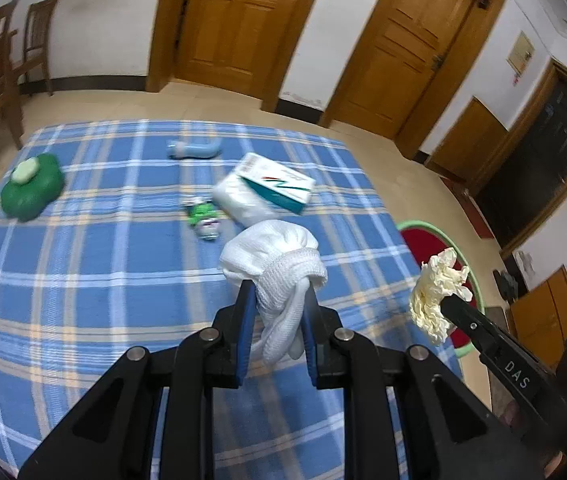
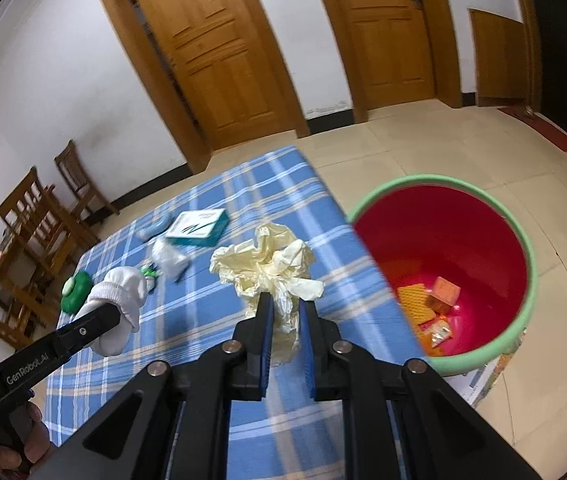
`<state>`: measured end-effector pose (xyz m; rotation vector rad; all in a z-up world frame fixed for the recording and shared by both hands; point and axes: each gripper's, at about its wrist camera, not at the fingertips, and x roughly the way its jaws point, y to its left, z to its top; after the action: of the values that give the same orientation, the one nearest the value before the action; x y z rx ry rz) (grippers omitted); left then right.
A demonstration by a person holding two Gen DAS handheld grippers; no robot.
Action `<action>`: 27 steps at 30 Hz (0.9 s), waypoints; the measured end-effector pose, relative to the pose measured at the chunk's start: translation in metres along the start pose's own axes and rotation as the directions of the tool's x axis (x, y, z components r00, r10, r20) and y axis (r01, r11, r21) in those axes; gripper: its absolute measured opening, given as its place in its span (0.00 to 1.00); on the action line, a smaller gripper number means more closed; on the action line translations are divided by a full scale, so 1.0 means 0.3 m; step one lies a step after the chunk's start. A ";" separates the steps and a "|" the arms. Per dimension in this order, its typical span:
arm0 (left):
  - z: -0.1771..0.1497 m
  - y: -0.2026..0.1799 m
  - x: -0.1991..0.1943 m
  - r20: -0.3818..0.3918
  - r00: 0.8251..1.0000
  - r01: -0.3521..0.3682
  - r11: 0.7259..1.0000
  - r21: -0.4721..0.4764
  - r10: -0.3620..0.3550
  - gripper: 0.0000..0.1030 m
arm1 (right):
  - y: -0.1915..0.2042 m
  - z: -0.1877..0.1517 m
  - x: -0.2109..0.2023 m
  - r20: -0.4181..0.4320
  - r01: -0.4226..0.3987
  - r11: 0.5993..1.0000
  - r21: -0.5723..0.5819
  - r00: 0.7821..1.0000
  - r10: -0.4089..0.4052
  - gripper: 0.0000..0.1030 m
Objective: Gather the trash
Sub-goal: 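Carry the white cloth and cream glove over the red bucket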
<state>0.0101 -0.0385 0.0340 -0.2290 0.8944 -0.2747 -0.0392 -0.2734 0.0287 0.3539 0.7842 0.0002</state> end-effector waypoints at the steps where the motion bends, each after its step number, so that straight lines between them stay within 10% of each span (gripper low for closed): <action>1: 0.001 -0.017 0.004 -0.002 1.000 0.005 1.000 0.009 -0.005 0.21 | -0.016 0.001 -0.006 0.004 0.005 1.000 0.010 1.000 -0.005 0.14; 27: 0.018 -0.447 0.201 -0.099 0.993 0.092 0.963 0.252 -0.069 0.21 | -0.425 0.013 0.009 -0.001 0.108 0.964 0.241 0.994 -0.111 0.18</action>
<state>0.0317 -0.1840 0.0343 -0.0124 0.9292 -0.4758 -0.0513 -0.3941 -0.0105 0.5398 0.7922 -0.2027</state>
